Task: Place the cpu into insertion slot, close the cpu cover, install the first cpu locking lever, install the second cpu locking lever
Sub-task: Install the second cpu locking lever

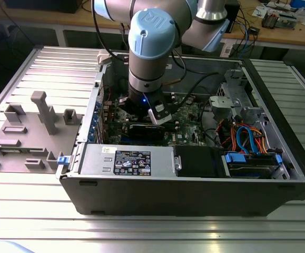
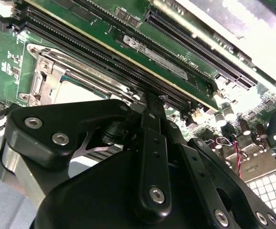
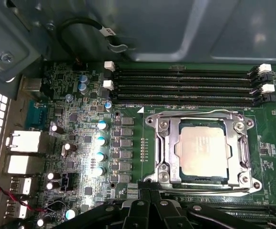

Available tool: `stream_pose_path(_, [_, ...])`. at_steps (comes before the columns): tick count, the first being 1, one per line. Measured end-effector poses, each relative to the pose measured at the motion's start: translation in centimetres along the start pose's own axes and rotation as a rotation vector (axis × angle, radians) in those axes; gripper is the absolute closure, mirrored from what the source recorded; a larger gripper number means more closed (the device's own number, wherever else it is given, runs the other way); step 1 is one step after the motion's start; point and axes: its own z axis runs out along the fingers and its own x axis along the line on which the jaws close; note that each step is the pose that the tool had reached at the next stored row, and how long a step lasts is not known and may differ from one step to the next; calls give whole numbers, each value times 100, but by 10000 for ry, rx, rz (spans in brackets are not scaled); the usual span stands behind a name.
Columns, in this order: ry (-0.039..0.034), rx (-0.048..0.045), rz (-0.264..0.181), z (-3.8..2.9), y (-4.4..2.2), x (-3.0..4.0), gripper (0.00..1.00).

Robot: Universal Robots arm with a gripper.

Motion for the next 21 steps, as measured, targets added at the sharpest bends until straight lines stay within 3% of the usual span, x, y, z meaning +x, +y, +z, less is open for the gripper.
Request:
stream_pose_path(5, [4, -13, 2, 4, 14, 0, 89])
stream_pose_path(7, [2, -58, 1, 7, 16, 1, 89])
stream_pose_path(12, [-4, -295, -9, 13, 15, 0, 89])
stream_pose_path(21, [-6, -397, -13, 28, 11, 0, 89])
